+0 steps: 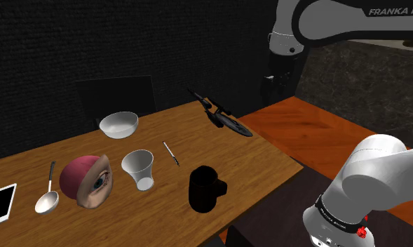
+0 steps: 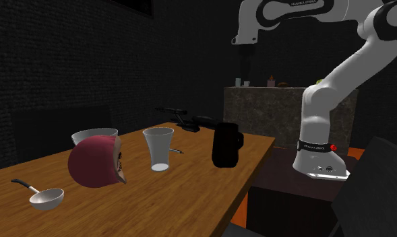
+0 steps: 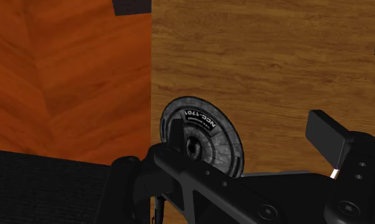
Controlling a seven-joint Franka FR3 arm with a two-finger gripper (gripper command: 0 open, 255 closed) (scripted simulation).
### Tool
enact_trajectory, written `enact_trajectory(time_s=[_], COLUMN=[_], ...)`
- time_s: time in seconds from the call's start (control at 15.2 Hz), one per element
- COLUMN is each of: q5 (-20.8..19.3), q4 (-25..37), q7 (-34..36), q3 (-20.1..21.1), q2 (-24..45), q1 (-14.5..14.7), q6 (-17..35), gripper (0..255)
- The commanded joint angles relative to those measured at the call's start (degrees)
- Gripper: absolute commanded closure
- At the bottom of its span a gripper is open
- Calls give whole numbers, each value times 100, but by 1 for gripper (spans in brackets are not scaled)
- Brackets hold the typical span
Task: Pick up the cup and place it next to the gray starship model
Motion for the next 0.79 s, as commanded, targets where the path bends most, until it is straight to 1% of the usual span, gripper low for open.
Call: enact_trajectory(time_s=[0.0, 0.4, 0.73], q5=[0, 558, 956], q4=[0, -22, 139], q7=[0, 527, 908], q3=[0, 372, 677], q2=[0, 758, 1520], q1=[0, 232, 408], q6=[0, 755, 1385], gripper=[0, 0, 0])
